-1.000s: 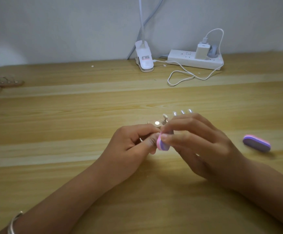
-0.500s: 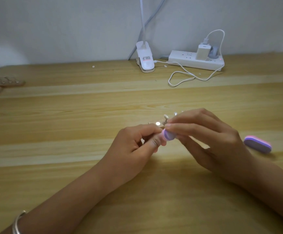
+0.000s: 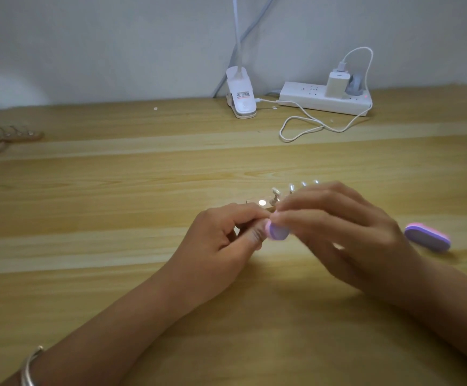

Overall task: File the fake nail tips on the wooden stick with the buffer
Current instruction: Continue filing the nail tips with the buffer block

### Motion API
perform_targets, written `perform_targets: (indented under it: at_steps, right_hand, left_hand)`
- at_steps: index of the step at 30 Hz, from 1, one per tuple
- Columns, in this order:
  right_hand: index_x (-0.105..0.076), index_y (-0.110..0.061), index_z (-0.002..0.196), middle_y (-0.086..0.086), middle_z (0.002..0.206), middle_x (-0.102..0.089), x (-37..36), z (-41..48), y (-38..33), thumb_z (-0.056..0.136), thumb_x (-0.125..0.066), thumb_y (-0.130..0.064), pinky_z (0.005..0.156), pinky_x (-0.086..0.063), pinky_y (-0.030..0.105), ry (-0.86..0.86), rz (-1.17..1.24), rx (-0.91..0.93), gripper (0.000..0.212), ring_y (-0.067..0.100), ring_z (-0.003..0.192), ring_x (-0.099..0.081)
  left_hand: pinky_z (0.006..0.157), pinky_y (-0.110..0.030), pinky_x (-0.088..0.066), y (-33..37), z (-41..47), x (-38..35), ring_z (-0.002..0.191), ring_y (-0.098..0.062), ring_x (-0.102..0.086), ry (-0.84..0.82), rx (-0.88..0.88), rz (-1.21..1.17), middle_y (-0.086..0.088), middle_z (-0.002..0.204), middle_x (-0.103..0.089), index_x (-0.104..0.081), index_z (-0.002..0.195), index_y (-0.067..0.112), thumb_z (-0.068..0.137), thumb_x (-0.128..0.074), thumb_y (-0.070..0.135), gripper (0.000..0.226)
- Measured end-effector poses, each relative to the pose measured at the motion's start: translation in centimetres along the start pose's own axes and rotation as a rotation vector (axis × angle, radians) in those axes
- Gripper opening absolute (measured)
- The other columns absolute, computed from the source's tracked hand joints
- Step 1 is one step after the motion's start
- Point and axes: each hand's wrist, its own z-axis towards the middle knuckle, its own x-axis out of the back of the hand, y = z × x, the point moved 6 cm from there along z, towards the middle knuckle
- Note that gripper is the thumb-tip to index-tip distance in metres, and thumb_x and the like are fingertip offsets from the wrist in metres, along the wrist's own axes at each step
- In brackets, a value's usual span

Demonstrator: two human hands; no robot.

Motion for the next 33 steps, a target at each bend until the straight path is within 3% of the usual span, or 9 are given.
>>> perform_targets:
  at_steps: [4,8,10,13,16,21,26,30,33]
  right_hand:
    - [-0.074,0.003,0.105,0.015,0.107,-0.07,0.3,-0.1,0.3,0.086,-0.067,0.011,0.091,-0.051,0.036,0.024,-0.044,-0.048,0.021,0.03,0.098,-0.066]
    - [-0.074,0.003,0.105,0.014,0.108,-0.07,-0.6,-0.1,-1.3,0.088,-0.066,0.01,0.094,-0.052,0.034,-0.011,-0.005,0.066,0.021,0.029,0.1,-0.067]
    - [-0.075,0.004,0.103,0.015,0.106,-0.071,0.2,0.0,-0.1,0.087,-0.067,0.011,0.091,-0.052,0.037,0.004,-0.032,0.018,0.019,0.03,0.098,-0.067]
    - [-0.075,0.003,0.103,0.014,0.106,-0.07,0.4,0.0,0.2,0.086,-0.068,0.01,0.091,-0.051,0.036,0.026,-0.03,-0.034,0.02,0.029,0.096,-0.066]
    - [-0.074,0.002,0.105,0.013,0.106,-0.071,-0.4,0.0,-1.1,0.086,-0.068,0.009,0.094,-0.05,0.032,0.019,0.01,0.042,0.021,0.026,0.1,-0.066]
    - [-0.075,0.003,0.104,0.014,0.107,-0.07,0.9,0.0,0.4,0.085,-0.069,0.009,0.089,-0.052,0.037,0.031,-0.035,-0.022,0.021,0.028,0.096,-0.066]
    - [-0.074,0.003,0.105,0.014,0.107,-0.071,-0.3,0.0,-1.4,0.085,-0.07,0.01,0.092,-0.052,0.034,0.02,-0.016,0.073,0.022,0.03,0.098,-0.066]
    - [-0.075,0.001,0.105,0.013,0.106,-0.071,1.5,-0.3,1.0,0.087,-0.068,0.008,0.09,-0.052,0.036,0.062,-0.08,-0.036,0.02,0.029,0.097,-0.067]
    - [-0.072,-0.002,0.108,0.01,0.107,-0.07,2.7,-0.6,2.2,0.089,-0.068,0.002,0.089,-0.053,0.041,0.173,-0.046,-0.198,0.02,0.027,0.1,-0.069]
  left_hand:
    - [0.057,-0.022,-0.038,-0.2,0.0,0.0,0.062,-0.003,-0.051,0.0,0.034,-0.024,0.013,0.066,-0.056,-0.069,0.081,0.015,0.091,-0.055,0.014,0.017]
    - [0.056,-0.04,-0.042,0.1,0.1,0.1,0.064,-0.017,-0.055,-0.007,0.016,-0.067,-0.002,0.071,-0.064,-0.07,0.085,0.01,0.092,-0.052,0.009,0.02]
    - [0.056,-0.045,-0.04,0.0,0.1,0.1,0.062,-0.02,-0.053,-0.002,0.039,-0.092,-0.007,0.067,-0.06,-0.07,0.083,0.008,0.092,-0.053,0.014,0.02]
    - [0.058,-0.037,-0.039,-0.3,0.1,0.0,0.061,-0.011,-0.051,-0.024,0.079,-0.152,-0.008,0.065,-0.058,-0.069,0.082,0.004,0.092,-0.053,0.017,0.023]
    - [0.062,-0.026,-0.042,-0.2,0.1,-0.1,0.066,-0.025,-0.054,-0.052,0.079,-0.211,-0.015,0.072,-0.062,-0.069,0.085,0.002,0.093,-0.05,0.012,0.023]
    - [0.064,-0.018,-0.038,-0.2,0.1,-0.2,0.062,-0.006,-0.047,-0.06,0.093,-0.25,-0.001,0.063,-0.053,-0.066,0.078,0.001,0.093,-0.05,0.014,0.025]
    - [0.065,-0.024,-0.042,-0.3,0.0,-0.2,0.068,-0.026,-0.054,-0.089,0.087,-0.28,-0.021,0.074,-0.061,-0.066,0.087,-0.008,0.096,-0.048,0.007,0.025]
    - [0.064,-0.018,-0.037,-0.3,0.1,-0.1,0.064,-0.007,-0.048,-0.118,0.104,-0.277,-0.001,0.066,-0.053,-0.065,0.081,0.0,0.095,-0.049,0.011,0.024]
    - [0.063,-0.038,-0.042,-0.5,0.0,0.0,0.067,-0.014,-0.054,-0.089,0.094,-0.238,0.001,0.068,-0.059,-0.069,0.082,0.006,0.093,-0.052,0.015,0.022]
